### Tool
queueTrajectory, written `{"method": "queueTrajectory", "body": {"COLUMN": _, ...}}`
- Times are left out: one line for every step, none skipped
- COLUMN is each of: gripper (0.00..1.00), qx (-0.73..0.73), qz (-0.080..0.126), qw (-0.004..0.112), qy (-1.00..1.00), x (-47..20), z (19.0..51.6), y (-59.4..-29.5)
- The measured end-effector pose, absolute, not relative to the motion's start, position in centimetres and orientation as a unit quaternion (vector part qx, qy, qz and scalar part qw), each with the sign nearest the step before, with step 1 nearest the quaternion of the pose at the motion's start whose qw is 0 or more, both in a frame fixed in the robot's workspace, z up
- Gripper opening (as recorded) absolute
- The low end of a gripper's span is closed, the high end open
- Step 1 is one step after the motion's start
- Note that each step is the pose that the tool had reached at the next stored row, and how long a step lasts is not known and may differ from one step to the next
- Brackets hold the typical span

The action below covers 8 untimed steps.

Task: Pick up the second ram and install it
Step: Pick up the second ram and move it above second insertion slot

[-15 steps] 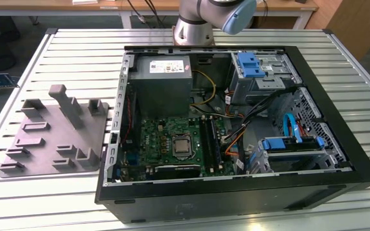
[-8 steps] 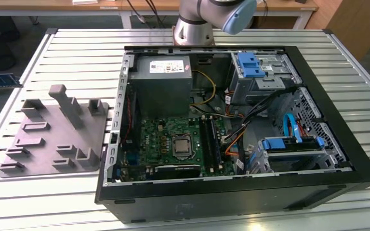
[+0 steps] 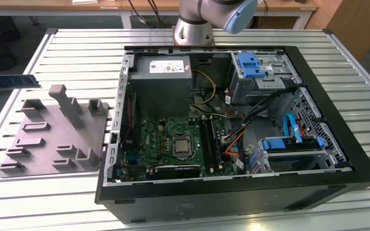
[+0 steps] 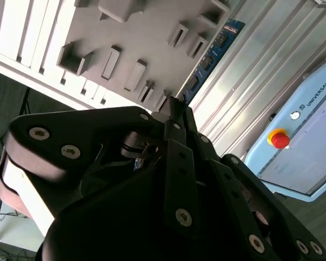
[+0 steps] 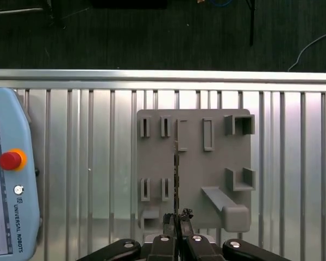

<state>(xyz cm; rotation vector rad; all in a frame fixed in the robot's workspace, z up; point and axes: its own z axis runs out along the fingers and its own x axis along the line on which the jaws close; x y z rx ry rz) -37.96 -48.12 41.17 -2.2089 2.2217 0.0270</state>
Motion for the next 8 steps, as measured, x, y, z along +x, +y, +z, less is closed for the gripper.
{"method": "queueTrajectory", "body": {"gripper": 0.14, "qx": -0.705, "qz": 0.009, "qw": 0.004, "qy": 0.709, "x": -37.6, "z": 41.1, "y": -48.1}}
{"method": "queueTrajectory", "body": {"gripper": 0.14, "qx": -0.705, "qz": 0.009, "qw": 0.004, "qy": 0.709, "x": -37.2, "z": 41.0, "y": -48.1}}
{"method": "queueTrajectory", "body": {"gripper": 0.14, "qx": -0.705, "qz": 0.009, "qw": 0.004, "qy": 0.709, "x": -36.8, "z": 41.0, "y": -48.1}}
{"method": "queueTrajectory", "body": {"gripper": 0.14, "qx": -0.705, "qz": 0.009, "qw": 0.004, "qy": 0.709, "x": -36.4, "z": 40.9, "y": -48.1}}
{"method": "queueTrajectory", "body": {"gripper": 0.14, "qx": -0.705, "qz": 0.009, "qw": 0.004, "qy": 0.709, "x": -36.1, "z": 40.9, "y": -48.1}}
{"method": "queueTrajectory", "body": {"gripper": 0.14, "qx": -0.705, "qz": 0.009, "qw": 0.004, "qy": 0.709, "x": -35.7, "z": 40.8, "y": -48.1}}
{"method": "queueTrajectory", "body": {"gripper": 0.14, "qx": -0.705, "qz": 0.009, "qw": 0.004, "qy": 0.709, "x": -35.4, "z": 40.8, "y": -48.1}}
{"method": "queueTrajectory", "body": {"gripper": 0.14, "qx": -0.705, "qz": 0.009, "qw": 0.004, "qy": 0.709, "x": -35.2, "z": 40.8, "y": -48.1}}
